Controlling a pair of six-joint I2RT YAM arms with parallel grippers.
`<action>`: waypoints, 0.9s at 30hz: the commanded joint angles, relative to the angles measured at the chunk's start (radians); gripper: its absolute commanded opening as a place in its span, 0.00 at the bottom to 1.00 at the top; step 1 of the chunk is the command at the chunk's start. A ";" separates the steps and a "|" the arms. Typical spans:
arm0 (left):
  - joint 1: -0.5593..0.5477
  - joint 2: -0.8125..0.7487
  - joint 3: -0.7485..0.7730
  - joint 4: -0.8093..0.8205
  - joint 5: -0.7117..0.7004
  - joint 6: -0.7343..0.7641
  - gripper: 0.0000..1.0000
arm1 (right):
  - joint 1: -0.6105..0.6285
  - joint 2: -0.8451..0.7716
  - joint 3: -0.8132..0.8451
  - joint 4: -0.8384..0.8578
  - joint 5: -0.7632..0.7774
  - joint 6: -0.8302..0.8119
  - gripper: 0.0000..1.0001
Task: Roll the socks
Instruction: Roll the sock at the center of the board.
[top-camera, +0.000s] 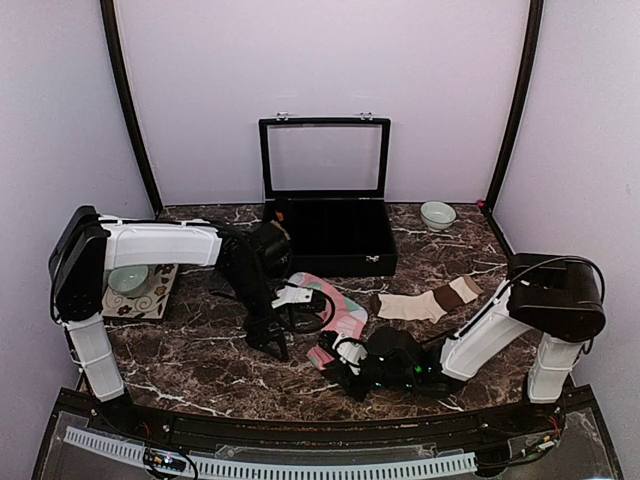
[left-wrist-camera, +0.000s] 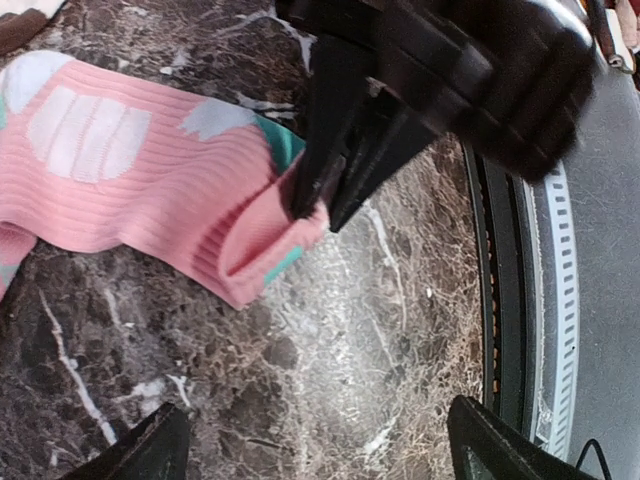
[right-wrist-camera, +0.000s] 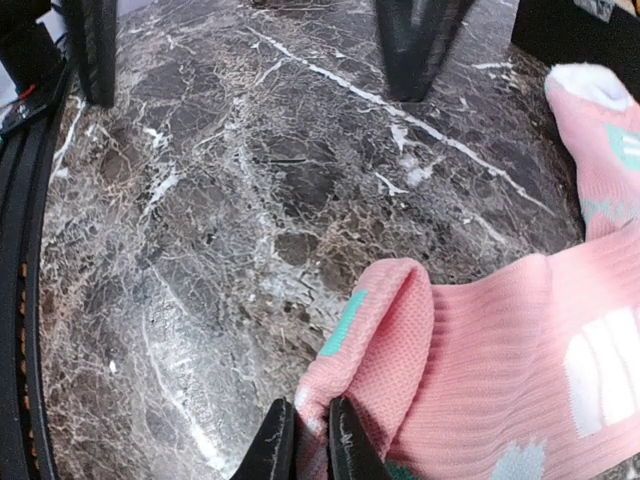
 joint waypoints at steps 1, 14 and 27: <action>-0.041 -0.042 -0.074 0.013 0.069 0.056 0.91 | -0.072 0.057 -0.082 -0.176 -0.173 0.183 0.12; -0.205 -0.013 -0.109 0.266 -0.128 0.230 0.84 | -0.204 0.103 -0.167 -0.004 -0.431 0.485 0.09; -0.238 0.058 -0.115 0.370 -0.220 0.338 0.69 | -0.270 0.202 -0.166 0.019 -0.581 0.646 0.05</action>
